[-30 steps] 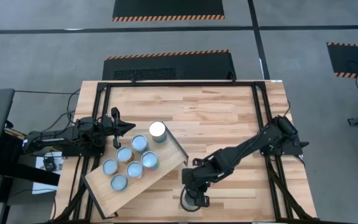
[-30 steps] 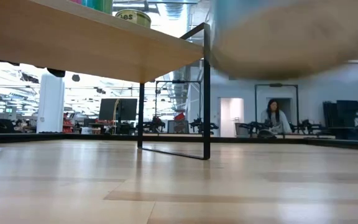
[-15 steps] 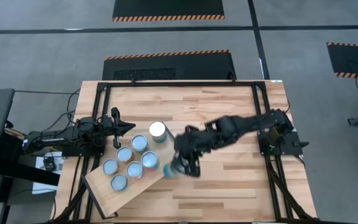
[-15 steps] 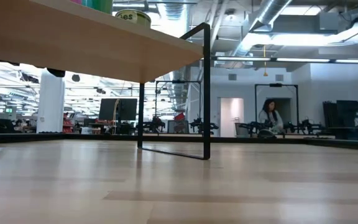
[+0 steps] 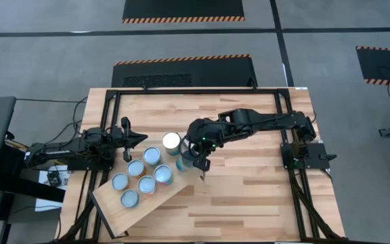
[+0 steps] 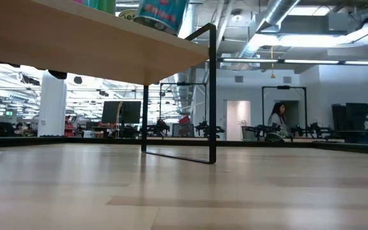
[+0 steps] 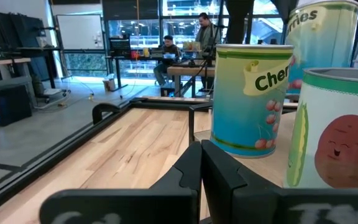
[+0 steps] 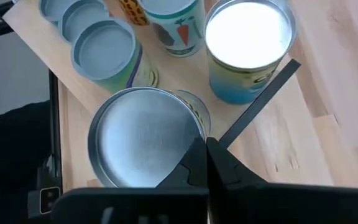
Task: Pick and place cans onto a shelf
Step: Put the canned cherries on the shelf aligned with the other canned cherries
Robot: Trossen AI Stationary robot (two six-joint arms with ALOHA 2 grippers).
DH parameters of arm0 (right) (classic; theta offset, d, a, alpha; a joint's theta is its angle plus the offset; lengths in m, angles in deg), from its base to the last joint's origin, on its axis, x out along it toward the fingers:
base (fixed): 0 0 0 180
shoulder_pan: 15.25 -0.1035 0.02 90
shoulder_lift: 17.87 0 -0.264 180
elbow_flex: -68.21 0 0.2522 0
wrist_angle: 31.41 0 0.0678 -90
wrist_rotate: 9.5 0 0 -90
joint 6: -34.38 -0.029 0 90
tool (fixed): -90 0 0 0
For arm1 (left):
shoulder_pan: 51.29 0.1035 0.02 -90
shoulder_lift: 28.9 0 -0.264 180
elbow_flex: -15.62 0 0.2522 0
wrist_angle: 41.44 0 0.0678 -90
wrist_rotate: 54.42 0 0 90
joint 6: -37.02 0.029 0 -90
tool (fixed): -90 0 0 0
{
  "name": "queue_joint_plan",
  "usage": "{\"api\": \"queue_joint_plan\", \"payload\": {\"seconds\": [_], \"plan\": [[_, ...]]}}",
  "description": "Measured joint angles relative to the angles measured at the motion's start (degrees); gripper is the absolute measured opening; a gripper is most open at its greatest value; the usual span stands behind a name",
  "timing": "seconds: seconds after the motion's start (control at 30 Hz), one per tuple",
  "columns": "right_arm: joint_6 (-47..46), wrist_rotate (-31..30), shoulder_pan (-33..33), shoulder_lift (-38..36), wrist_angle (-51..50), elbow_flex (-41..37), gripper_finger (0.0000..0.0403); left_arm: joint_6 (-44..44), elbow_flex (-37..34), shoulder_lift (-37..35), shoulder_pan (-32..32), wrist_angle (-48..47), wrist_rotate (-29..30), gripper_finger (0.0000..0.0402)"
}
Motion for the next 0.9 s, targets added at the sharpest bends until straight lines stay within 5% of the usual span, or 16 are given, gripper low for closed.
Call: {"api": "queue_joint_plan", "payload": {"seconds": [0.9], "plan": [[-1.7,-0.1,0.5,3.7,0.7,0.0,0.0032,0.0,0.0,0.0,0.0,0.0,0.0,0.0]]}}
